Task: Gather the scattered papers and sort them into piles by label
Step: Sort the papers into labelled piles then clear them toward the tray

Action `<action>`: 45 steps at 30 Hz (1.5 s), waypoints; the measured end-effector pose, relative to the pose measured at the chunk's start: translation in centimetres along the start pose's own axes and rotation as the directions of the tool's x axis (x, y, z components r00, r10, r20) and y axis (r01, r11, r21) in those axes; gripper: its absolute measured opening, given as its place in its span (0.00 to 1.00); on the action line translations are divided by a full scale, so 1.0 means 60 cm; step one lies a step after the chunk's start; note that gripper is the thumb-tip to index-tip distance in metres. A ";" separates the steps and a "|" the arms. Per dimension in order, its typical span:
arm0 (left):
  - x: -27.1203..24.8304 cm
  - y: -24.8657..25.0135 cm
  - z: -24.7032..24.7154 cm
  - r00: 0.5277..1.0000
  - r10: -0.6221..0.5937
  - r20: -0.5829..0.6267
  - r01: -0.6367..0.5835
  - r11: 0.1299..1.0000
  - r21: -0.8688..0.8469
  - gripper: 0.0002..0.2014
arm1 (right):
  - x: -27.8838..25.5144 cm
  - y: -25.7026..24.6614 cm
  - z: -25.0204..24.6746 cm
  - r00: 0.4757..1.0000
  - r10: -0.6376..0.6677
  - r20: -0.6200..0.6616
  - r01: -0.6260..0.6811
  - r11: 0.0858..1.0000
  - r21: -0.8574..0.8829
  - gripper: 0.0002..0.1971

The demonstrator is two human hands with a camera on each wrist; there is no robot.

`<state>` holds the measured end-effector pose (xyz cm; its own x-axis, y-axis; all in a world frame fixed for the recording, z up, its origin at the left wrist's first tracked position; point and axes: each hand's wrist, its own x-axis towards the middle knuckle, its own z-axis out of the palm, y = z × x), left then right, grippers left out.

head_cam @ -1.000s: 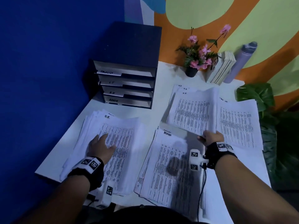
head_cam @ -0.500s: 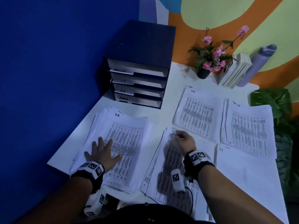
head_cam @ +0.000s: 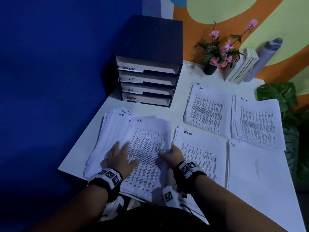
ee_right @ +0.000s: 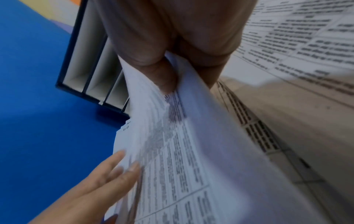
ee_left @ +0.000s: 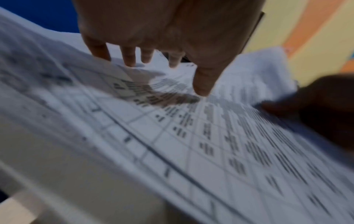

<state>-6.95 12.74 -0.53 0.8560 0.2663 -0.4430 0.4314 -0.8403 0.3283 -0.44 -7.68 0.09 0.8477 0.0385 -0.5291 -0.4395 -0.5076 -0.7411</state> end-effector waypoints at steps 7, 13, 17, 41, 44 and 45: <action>0.048 -0.048 -0.061 0.975 -0.171 -0.143 0.075 0.857 -0.510 0.25 | -0.018 -0.002 -0.008 0.992 0.013 -0.123 0.018 0.969 0.246 0.10; 0.048 -0.063 -0.080 0.991 -0.106 -0.076 0.046 0.828 -0.559 0.17 | -0.014 0.004 -0.030 0.986 0.023 -0.167 0.006 0.986 0.169 0.07; 0.045 -0.068 -0.076 0.990 -0.094 -0.108 0.017 0.823 -0.568 0.19 | -0.012 0.012 -0.044 0.967 0.050 -0.252 -0.015 0.990 0.137 0.06; 0.041 -0.066 -0.072 0.966 -0.189 -0.174 0.038 0.775 -0.631 0.14 | -0.031 0.045 -0.084 0.964 -0.001 -0.265 0.068 0.968 0.242 0.15; 0.043 -0.067 -0.071 0.967 -0.178 -0.184 0.024 0.779 -0.627 0.15 | -0.024 0.057 -0.079 0.970 0.014 -0.242 0.071 0.939 0.338 0.22; 0.043 -0.066 -0.072 0.967 -0.176 -0.186 0.022 0.781 -0.624 0.15 | -0.021 0.060 -0.077 0.971 0.014 -0.239 0.078 0.926 0.369 0.24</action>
<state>-5.19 18.77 0.61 0.8044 0.4931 -0.3313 0.5338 -0.3553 0.7674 -1.74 -13.52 0.01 0.8879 -0.1756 -0.4251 -0.4509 -0.1499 -0.8799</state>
